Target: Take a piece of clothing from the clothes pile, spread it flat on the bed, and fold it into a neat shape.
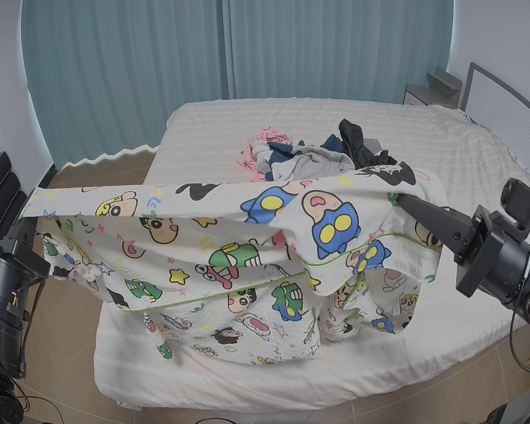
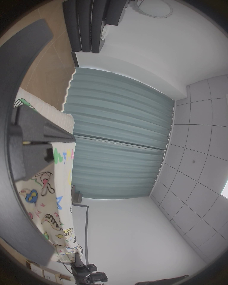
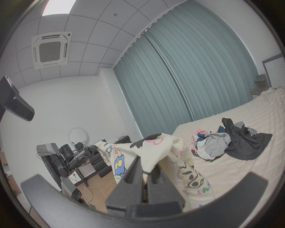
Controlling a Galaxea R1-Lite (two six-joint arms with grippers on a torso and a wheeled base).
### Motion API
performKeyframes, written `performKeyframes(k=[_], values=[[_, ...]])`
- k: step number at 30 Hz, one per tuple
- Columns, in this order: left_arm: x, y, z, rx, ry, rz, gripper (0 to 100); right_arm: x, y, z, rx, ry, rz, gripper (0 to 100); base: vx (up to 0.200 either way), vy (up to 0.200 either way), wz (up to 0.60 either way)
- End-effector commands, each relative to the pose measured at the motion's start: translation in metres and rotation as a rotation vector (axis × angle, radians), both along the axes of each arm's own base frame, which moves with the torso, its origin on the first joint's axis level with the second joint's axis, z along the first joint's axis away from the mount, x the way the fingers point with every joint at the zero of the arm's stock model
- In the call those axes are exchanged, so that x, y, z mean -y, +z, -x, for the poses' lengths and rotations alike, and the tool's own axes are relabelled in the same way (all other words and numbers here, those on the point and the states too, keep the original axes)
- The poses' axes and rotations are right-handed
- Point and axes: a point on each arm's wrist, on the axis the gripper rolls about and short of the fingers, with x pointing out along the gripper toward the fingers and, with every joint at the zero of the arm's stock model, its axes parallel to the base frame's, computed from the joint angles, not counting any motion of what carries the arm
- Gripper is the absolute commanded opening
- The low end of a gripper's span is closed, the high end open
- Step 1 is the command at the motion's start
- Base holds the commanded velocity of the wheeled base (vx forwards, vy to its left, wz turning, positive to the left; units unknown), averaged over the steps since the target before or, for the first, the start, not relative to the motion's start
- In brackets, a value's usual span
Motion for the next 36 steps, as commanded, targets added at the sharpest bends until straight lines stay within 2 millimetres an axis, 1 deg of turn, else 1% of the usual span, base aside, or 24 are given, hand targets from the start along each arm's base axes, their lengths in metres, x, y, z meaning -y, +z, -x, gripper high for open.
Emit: performKeyframes(k=[1,6,10,12,16,18,21,25,26,28,31,33,34,36], values=[[-0.003,0.005,0.006,0.023,0.010,-0.003,0,0.005,-0.001,0.010,0.002,0.022,0.000,0,0.000,0.000,0.00],[-0.005,0.012,0.010,0.013,0.012,-0.010,0,0.010,-0.005,0.016,-0.024,0.028,0.027,0,0.000,0.000,0.00],[-0.005,0.007,0.011,-0.051,0.013,-0.037,0,0.011,-0.011,0.016,-0.052,0.048,0.054,0,0.000,0.000,0.00],[-0.005,0.005,0.010,-0.104,0.017,-0.051,0,0.012,-0.014,0.013,-0.067,0.049,0.064,0,0.000,0.000,0.00],[-0.008,0.012,0.015,-0.075,0.029,-0.038,0,0.015,-0.010,0.016,-0.052,0.050,0.051,0,0.000,0.000,0.00],[-0.012,0.030,0.024,0.006,0.030,-0.005,0,0.022,-0.001,0.025,-0.011,0.065,0.016,0,0.000,0.000,0.00],[-0.015,0.041,0.031,0.035,0.031,0.006,0,0.026,0.002,0.032,0.010,0.094,0.002,0,0.000,0.000,0.00],[-0.020,0.039,0.044,-0.006,0.020,-0.016,0,0.031,0.000,0.037,0.015,0.101,-0.001,0,0.000,0.000,0.00],[-0.020,0.039,0.044,-0.006,0.020,-0.016,0,0.031,0.000,0.037,0.015,0.101,-0.001,0,0.000,0.000,0.00],[-0.025,0.038,0.057,-0.023,0.011,-0.026,0,0.036,-0.002,0.043,0.025,0.136,0.000,0,0.000,0.000,0.00],[-0.029,0.038,0.068,-0.036,0.000,-0.038,0,0.041,-0.006,0.050,0.033,0.180,0.002,0,0.000,0.000,0.00],[-0.030,0.040,0.071,-0.034,-0.003,-0.038,0,0.043,-0.006,0.051,0.038,0.189,0.000,0,0.000,0.000,0.00],[-0.032,0.043,0.075,-0.029,-0.007,-0.039,0,0.044,-0.008,0.054,0.040,0.210,0.003,0,0.000,0.000,0.00],[-0.033,0.045,0.077,-0.025,-0.008,-0.037,0,0.045,-0.009,0.055,0.039,0.219,0.006,0,0.000,0.000,0.00]])
